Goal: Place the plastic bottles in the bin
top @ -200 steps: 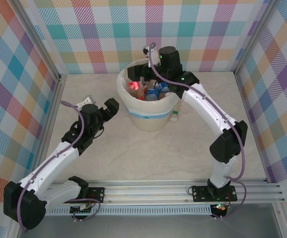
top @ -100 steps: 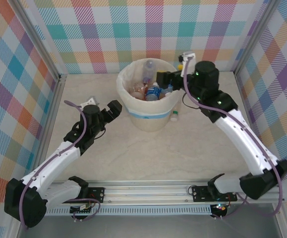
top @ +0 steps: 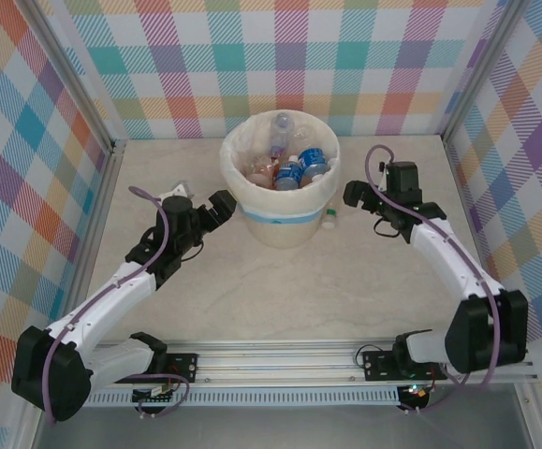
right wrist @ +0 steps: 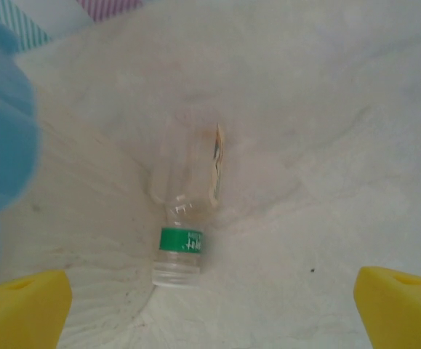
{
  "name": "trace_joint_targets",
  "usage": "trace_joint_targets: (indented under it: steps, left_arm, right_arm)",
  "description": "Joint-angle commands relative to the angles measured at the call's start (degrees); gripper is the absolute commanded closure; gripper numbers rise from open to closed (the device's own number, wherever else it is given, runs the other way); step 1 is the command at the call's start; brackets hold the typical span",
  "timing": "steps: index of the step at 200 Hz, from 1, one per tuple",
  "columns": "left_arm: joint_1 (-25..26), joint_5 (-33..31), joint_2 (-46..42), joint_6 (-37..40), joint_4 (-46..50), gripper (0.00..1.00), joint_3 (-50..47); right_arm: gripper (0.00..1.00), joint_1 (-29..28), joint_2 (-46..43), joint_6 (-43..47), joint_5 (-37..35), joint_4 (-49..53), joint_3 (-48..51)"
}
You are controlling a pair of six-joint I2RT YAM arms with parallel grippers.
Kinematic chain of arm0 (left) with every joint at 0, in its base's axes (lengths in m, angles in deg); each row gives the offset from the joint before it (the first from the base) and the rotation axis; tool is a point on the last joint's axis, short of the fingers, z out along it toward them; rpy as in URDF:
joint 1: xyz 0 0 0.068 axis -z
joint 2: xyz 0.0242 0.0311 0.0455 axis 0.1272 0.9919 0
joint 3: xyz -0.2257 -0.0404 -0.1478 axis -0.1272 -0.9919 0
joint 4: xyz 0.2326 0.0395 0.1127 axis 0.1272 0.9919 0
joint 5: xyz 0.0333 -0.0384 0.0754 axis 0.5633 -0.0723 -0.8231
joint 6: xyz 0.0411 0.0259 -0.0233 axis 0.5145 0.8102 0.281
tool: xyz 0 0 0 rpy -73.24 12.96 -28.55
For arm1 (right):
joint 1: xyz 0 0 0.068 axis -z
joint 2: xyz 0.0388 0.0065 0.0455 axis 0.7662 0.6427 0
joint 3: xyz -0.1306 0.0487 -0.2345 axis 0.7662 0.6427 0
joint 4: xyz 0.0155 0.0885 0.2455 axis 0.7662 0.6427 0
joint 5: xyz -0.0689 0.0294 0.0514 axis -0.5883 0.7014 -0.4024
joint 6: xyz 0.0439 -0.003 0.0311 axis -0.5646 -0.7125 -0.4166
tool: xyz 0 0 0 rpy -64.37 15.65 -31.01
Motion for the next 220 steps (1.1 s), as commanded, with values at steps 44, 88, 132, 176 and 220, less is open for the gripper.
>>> trace_joint_targets:
  steps: [44, 88, 132, 176, 220]
  left_arm:
    - [-0.9, -2.5, -2.1, -0.4, 1.5, 0.00, 0.7]
    - [-1.0, -4.2, -2.4, 0.1, 3.0, 0.00, 0.8]
    - [-1.1, -4.4, -1.6, 0.1, 3.1, 0.00, 0.7]
    - [-1.2, -2.7, 0.2, 1.5, 3.4, 0.00, 1.9]
    - [-1.2, 2.3, 3.3, 2.2, -0.7, 0.00, 2.7]
  right_arm:
    - [0.00, 1.2, 20.7, -4.6, 10.9, -4.5, -10.1]
    - [0.00, 0.5, 33.4, -4.9, 14.2, -2.3, -21.3]
    - [0.03, -2.4, 42.4, -5.8, 2.6, 5.0, -30.2]
    - [0.25, -2.5, 42.5, -7.6, -0.6, 2.3, -27.0]
    - [0.40, -2.1, 35.5, -5.7, -5.4, -1.9, -20.1]
